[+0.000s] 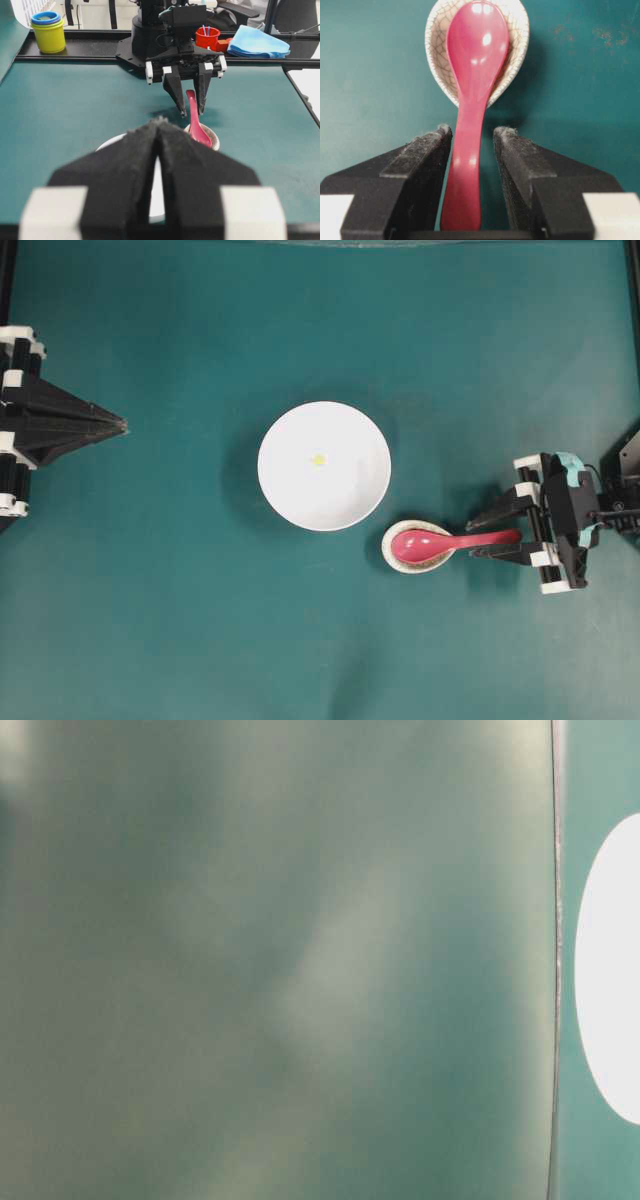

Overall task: Scoop the yellow hexagonal prism block from the bowl with a spoon using the right arm.
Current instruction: 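Lower the right gripper around the pink spoon handle, then close the right gripper on the pink spoon handle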

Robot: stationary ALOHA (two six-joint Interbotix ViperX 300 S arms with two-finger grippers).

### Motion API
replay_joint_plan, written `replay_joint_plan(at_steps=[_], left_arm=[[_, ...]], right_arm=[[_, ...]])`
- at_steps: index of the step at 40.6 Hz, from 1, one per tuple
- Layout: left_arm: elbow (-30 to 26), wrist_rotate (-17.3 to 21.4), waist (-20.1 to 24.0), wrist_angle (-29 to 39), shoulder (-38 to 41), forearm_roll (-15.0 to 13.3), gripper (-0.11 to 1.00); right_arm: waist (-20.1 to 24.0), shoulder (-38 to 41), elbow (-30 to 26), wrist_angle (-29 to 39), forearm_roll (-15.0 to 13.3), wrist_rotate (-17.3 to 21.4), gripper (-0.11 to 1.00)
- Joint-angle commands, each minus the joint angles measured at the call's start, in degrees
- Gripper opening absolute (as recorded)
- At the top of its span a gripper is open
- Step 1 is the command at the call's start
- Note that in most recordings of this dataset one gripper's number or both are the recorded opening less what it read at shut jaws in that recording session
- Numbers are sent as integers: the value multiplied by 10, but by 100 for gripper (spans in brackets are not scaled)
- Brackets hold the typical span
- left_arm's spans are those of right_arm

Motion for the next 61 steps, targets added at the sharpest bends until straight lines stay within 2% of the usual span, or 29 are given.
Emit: replay_joint_plan(at_steps=[1, 37, 50, 61], left_arm=[[-18, -1, 0, -3, 4, 1, 0], [-18, -4, 0, -3, 4, 1, 0], [-18, -5, 0, -3, 4, 1, 0], [-18, -5, 0, -3, 4, 2, 0]], right_arm=[[2, -4, -7, -6, 9, -1, 46], [2, -4, -7, -4, 7, -3, 46], [2, -4, -7, -4, 2, -6, 35], [1, -4, -7, -2, -2, -6, 35]])
